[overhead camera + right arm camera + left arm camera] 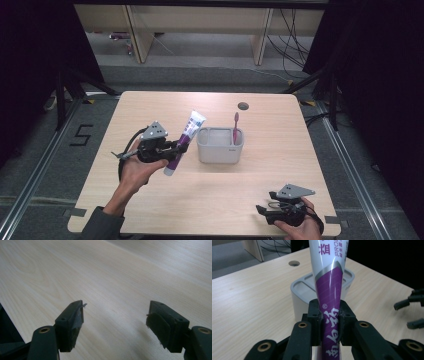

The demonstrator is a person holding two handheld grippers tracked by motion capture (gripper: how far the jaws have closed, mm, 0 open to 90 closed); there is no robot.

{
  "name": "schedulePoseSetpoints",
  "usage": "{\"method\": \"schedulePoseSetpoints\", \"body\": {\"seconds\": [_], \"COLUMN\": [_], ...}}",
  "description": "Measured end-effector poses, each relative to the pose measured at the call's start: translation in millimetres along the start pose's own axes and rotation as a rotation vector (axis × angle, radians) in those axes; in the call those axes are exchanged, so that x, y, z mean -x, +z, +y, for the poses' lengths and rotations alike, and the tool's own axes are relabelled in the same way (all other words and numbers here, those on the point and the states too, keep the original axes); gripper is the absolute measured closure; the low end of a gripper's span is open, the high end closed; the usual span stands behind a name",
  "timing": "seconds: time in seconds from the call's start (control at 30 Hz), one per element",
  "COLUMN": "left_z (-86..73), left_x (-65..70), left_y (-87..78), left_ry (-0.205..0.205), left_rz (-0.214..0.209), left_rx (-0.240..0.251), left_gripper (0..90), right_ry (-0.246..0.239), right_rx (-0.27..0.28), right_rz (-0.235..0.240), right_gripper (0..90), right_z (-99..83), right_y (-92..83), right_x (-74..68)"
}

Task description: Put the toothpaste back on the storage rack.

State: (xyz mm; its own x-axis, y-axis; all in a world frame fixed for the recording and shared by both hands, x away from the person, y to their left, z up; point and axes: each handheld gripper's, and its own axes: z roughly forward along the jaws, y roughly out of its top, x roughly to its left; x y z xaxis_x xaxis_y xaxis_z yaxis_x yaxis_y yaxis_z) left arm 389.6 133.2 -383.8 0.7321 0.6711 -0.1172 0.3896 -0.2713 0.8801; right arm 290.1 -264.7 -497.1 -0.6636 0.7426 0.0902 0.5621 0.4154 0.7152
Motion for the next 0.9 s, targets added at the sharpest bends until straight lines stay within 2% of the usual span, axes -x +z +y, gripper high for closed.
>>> {"method": "schedulePoseSetpoints", "body": {"seconds": [0.1, 0.13, 0.2, 0.33, 0.47, 0.63, 0.67, 0.7, 0.8, 0.83, 0.87, 0.9], "left_z": [4.1, 5.8, 9.5, 17.1, 25.3, 34.7, 36.4, 37.9, 42.3, 43.6, 44.7, 46.0], "left_x": [-0.8, -0.8, -1.3, 0.2, 1.5, 5.8, 6.4, 7.3, 8.3, 8.7, 9.3, 9.3], "left_y": [8.3, 10.5, 15.2, 21.7, 27.0, 32.8, 34.2, 35.7, 40.5, 42.3, 44.1, 45.8], "left_ry": [-0.009, -0.011, -0.011, -0.006, -0.013, -0.008, -0.008, -0.011, -0.007, -0.006, -0.008, -0.006], "left_rz": [-0.003, 0.008, 0.01, 0.012, 0.003, 0.002, 0.002, 0.006, 0.002, 0.002, 0.007, 0.008], "left_rx": [0.011, 0.017, 0.024, 0.041, 0.066, 0.081, 0.086, 0.094, 0.106, 0.111, 0.12, 0.125], "left_gripper": [75.5, 75.5, 75.5, 75.5, 75.5, 75.5, 75.5, 75.5, 75.5, 75.5, 75.5, 75.5], "right_ry": [-0.005, -0.004, -0.003, 0.002, -0.005, 0.001, 0.022, 0.001, 0.002, 0.023, 0.001, 0.024], "right_rx": [-0.004, -0.001, -0.001, -0.004, 0.0, -0.004, -0.009, -0.004, -0.003, -0.009, -0.004, -0.009], "right_rz": [-0.009, -0.007, 0.004, -0.006, -0.005, -0.006, 0.002, -0.006, -0.005, 0.005, -0.003, 0.006], "right_gripper": [29.6, 29.6, 29.5, 29.6, 29.6, 29.6, 29.6, 29.6, 29.5, 29.5, 29.6, 29.6], "right_z": [-0.1, -0.3, -0.3, -0.8, -0.7, -0.7, -0.9, -0.7, -0.7, -0.9, -0.7, -0.8], "right_y": [-0.3, -0.1, 0.2, -0.6, -0.3, -0.6, -0.5, -0.7, -0.6, -0.4, -0.5, -0.4], "right_x": [0.6, 0.6, 0.8, 1.3, 2.0, 1.3, -0.3, 1.3, 1.3, -0.3, 1.2, -0.3]}}
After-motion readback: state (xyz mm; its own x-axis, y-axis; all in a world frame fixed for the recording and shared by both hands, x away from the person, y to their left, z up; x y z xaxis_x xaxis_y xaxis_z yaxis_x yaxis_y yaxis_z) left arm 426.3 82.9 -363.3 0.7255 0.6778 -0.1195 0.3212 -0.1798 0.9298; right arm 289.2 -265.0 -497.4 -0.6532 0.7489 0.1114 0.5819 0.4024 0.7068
